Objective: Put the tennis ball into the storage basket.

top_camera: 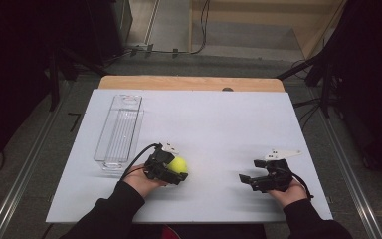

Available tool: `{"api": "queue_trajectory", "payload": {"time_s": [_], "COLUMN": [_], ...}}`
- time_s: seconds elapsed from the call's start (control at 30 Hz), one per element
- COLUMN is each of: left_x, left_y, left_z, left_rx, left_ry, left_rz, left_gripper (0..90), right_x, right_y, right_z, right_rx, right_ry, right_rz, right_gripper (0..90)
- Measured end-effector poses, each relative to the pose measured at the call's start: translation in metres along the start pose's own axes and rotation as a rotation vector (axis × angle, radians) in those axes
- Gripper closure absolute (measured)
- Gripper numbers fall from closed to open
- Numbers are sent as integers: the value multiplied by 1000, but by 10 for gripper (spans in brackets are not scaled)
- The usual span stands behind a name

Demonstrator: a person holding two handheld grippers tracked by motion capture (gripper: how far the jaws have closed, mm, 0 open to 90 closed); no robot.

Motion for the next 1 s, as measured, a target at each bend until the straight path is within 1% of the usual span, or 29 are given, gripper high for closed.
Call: {"api": "queue_trajectory", "payload": {"time_s": [0.1, 0.23, 0.37, 0.4, 0.5, 0.53, 0.6, 0.67, 0.7, 0.73, 0.83, 0.87, 1.0], "left_x": [0, -1, -1, -2, -8, -10, -14, -17, -19, -20, -24, -25, -31], "left_y": [0, 0, 0, 1, 3, 4, 5, 6, 6, 6, 6, 6, 6], "left_z": [0, -3, -3, -3, -4, -4, -4, -5, -5, -6, -7, -8, -8], "left_rx": [-7, 8, 0, -3, -25, -25, -10, -5, -11, -9, -15, -14, -12], "left_ry": [-3, -22, -30, -35, -66, -63, -49, -48, -44, -49, -49, -50, -47], "left_rz": [5, 1, 2, 8, 38, 45, 43, 49, 55, 54, 56, 52, 63], "left_gripper": [266, 265, 266, 266, 266, 266, 266, 266, 266, 266, 266, 265, 265], "right_x": [0, 0, 0, 0, 0, 0, 0, 0, 0, 0, 0, 0, 0], "right_y": [0, 0, 0, 0, 0, 0, 0, 0, 0, 0, 0, 0, 0], "right_z": [0, 1, 1, 1, 1, 1, 1, 1, 0, 0, 0, 0, 0], "right_rx": [0, 0, 2, 2, 2, 2, 2, 1, 0, 2, 2, 0, -1], "right_ry": [1, 2, 2, 2, 3, 1, 2, 3, 2, 4, 2, 2, 3], "right_rz": [0, -1, 0, 0, 1, 2, 1, 1, 1, 1, 4, 5, 5], "right_gripper": [127, 127, 127, 127, 127, 127, 127, 127, 127, 127, 127, 127, 127]}}
Point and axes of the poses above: each handheld gripper's, and its own axes: x roughly forward along the jaws, y roughly out of its top, z roughly to its right, the point moved 3 cm from there along x, roughly forward along the jaws
